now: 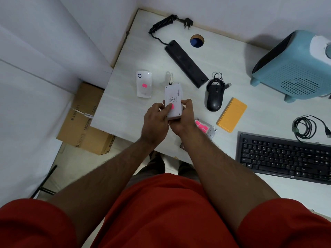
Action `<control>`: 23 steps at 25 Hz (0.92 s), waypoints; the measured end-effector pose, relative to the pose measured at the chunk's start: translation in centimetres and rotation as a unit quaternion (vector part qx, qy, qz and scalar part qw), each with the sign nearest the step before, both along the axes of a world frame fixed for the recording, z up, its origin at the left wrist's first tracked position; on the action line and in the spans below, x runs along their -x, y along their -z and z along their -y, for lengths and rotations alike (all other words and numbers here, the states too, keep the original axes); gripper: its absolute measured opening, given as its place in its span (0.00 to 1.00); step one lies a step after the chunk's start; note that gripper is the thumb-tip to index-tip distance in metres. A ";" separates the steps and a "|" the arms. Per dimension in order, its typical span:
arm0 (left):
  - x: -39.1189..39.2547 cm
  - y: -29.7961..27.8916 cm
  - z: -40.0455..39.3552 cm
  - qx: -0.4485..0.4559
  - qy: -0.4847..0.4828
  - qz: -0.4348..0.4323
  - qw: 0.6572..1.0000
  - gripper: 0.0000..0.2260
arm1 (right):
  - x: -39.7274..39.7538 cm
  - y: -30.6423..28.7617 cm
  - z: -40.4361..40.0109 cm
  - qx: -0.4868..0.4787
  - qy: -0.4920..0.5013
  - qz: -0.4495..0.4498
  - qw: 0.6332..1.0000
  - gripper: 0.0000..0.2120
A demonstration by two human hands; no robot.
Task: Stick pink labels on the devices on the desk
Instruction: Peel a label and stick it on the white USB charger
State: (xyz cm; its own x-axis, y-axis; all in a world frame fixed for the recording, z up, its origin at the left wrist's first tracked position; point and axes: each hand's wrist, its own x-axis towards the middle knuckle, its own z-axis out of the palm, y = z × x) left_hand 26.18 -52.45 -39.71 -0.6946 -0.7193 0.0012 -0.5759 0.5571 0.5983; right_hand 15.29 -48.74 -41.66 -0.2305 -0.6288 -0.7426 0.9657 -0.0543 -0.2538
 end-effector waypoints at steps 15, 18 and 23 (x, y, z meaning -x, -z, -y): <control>-0.2 1.4 2.8 -0.227 -0.156 -0.052 0.960 0.14 | -1.1 1.5 -1.1 -0.161 -0.149 -0.274 0.936 0.26; 0.4 2.5 4.3 -0.422 -0.178 -0.046 0.888 0.10 | -2.7 3.1 -1.2 -0.215 -0.188 -0.368 0.885 0.36; 0.5 5.5 5.8 -0.350 -0.156 0.082 0.920 0.10 | -4.9 5.3 0.0 -0.308 -0.270 -0.525 0.746 0.38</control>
